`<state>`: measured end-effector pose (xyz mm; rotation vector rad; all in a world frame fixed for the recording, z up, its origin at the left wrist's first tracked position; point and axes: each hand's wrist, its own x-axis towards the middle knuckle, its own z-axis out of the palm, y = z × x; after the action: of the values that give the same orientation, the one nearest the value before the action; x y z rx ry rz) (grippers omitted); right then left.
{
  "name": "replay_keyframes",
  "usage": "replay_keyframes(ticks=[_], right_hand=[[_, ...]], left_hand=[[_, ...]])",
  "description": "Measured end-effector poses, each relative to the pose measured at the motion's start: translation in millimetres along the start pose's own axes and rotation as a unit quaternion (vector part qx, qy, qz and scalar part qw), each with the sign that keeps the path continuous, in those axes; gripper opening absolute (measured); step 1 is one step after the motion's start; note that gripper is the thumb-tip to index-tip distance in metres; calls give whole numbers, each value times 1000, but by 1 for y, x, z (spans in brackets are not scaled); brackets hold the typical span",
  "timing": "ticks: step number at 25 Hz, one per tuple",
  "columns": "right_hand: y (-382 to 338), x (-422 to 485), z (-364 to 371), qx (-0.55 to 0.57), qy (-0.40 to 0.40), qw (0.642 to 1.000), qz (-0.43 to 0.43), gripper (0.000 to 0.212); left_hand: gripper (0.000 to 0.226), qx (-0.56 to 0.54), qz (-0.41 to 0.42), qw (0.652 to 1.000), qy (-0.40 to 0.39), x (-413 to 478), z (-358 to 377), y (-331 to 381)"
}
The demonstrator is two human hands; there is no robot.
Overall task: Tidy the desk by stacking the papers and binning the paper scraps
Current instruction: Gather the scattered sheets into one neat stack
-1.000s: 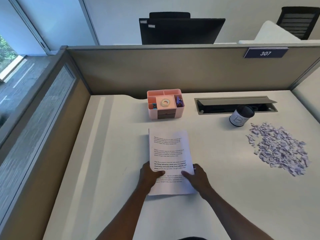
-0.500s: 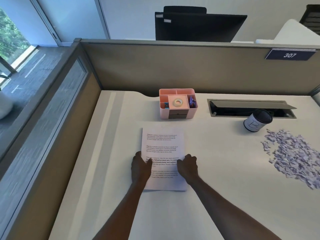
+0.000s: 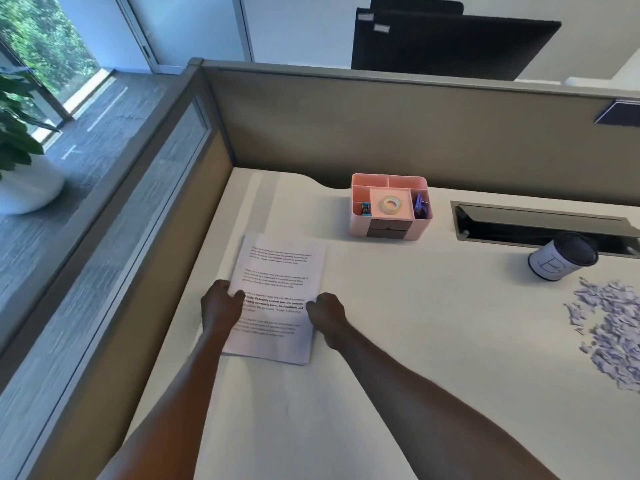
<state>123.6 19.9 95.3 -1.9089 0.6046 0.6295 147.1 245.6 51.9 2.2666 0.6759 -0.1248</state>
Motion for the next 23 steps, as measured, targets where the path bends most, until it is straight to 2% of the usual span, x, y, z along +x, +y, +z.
replay_keyframes(ticks=[3, 9, 13, 15, 17, 19, 21, 23], right_hand=[[-13, 6, 14, 26, -22, 999, -2, 12], [-34, 17, 39, 63, -28, 998, -14, 18], [-41, 19, 51, 36, -48, 997, -38, 36], [-41, 19, 51, 24, -60, 997, -45, 34], [-38, 21, 50, 11, -67, 996, -56, 21], [-35, 17, 48, 4, -71, 996, -62, 10], [-31, 16, 48, 5, -73, 995, -67, 14], [-30, 13, 50, -1, -76, 995, -72, 16]], left_hand=[[41, 16, -1, 1000, -7, 27, -15, -17], [45, 27, -7, 999, -33, 64, -29, -40], [35, 93, -2, 995, -23, 90, -27, -55], [50, 122, 5, 992, -17, 85, -30, -50], [68, 136, 7, 991, -12, 78, -30, -45], [61, 156, 19, 987, -8, 71, -31, -37], [44, 170, 30, 985, -14, 64, -30, -32], [40, 171, 35, 985, -12, 56, -31, -28]])
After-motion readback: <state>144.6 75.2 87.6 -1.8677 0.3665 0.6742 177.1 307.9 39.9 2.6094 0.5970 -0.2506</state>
